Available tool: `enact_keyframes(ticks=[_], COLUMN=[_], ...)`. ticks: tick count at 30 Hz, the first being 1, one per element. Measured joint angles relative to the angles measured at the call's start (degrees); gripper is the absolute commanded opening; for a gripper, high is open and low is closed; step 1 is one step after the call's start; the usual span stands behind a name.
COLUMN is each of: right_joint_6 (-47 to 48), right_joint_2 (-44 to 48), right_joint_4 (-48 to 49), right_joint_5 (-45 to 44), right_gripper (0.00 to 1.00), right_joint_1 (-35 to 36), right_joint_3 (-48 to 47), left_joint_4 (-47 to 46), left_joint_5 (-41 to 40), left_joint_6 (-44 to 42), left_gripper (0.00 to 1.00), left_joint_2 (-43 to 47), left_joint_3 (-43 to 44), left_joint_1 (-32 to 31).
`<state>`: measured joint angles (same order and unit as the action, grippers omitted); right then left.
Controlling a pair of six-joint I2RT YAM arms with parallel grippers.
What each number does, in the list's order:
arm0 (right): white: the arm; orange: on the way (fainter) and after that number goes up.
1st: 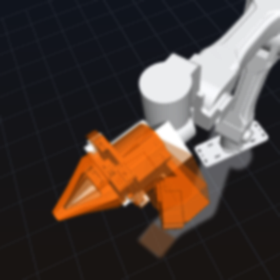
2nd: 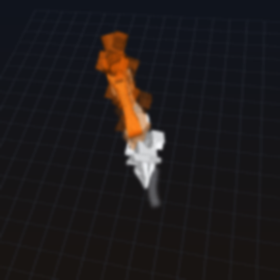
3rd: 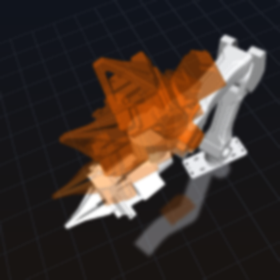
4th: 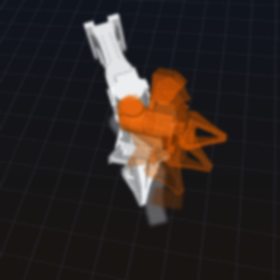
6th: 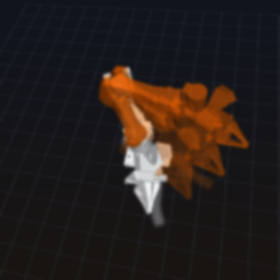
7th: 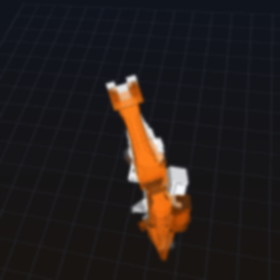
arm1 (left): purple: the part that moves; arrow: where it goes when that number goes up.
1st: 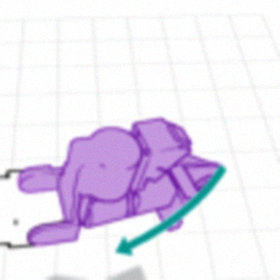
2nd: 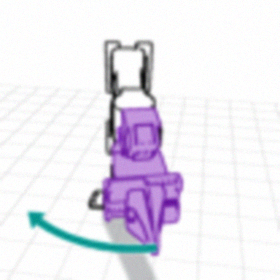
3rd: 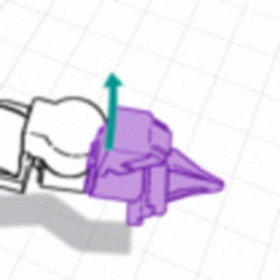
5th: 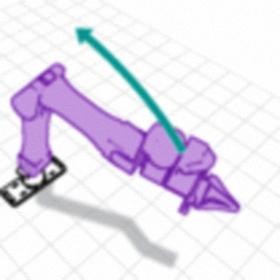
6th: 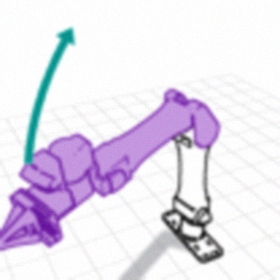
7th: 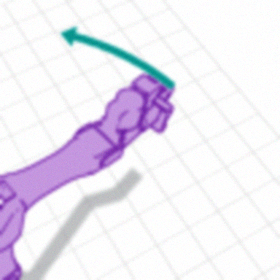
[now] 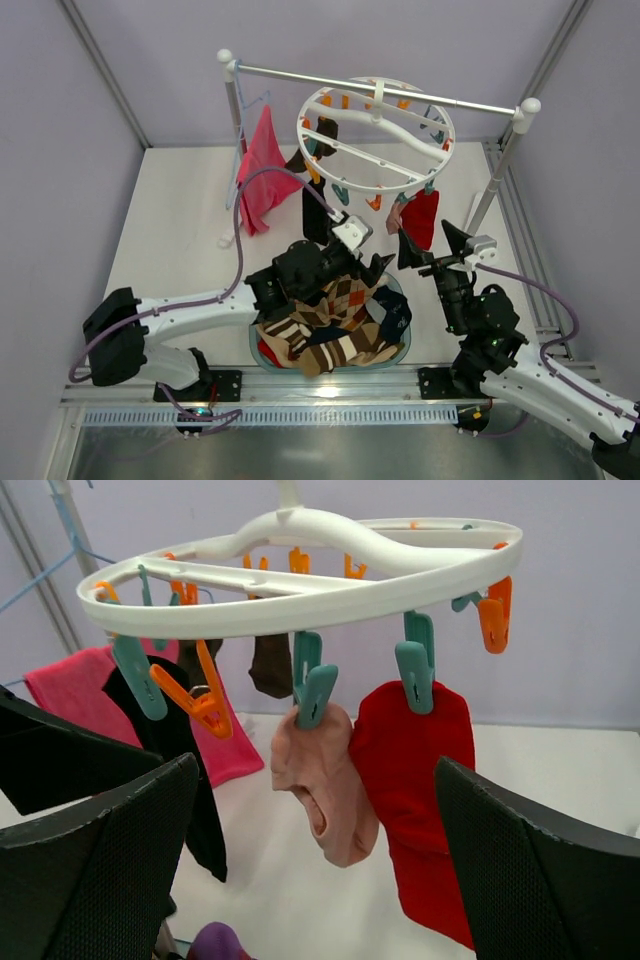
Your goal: Remove the socks clipped to the hanger
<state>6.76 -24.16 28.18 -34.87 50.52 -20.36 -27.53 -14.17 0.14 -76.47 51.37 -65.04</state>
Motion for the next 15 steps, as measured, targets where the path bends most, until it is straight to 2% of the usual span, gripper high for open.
enact_keyframes(ticks=[6, 10, 15], right_joint_6=[0.1, -0.4, -0.8], right_joint_2=[2.4, 7.6, 8.5], right_joint_4=[0.8, 2.2, 3.1], right_joint_5=[-2.6, -4.3, -5.2], right_gripper=[1.00, 1.00, 1.00], right_joint_1=[-2.8, -4.4, -4.5], right_joint_3=[2.3, 4.2, 4.6], left_joint_4=[-1.0, -3.3, -7.5], left_joint_5=[9.1, 11.3, 12.5], left_joint_6=[2.3, 3.1, 4.2], left_gripper=[1.00, 1.00, 1.00], left_joint_2=[-7.7, -10.7, -15.2], left_joint_3=[3.1, 3.4, 4.8], left_joint_1=[3.1, 4.7, 6.0])
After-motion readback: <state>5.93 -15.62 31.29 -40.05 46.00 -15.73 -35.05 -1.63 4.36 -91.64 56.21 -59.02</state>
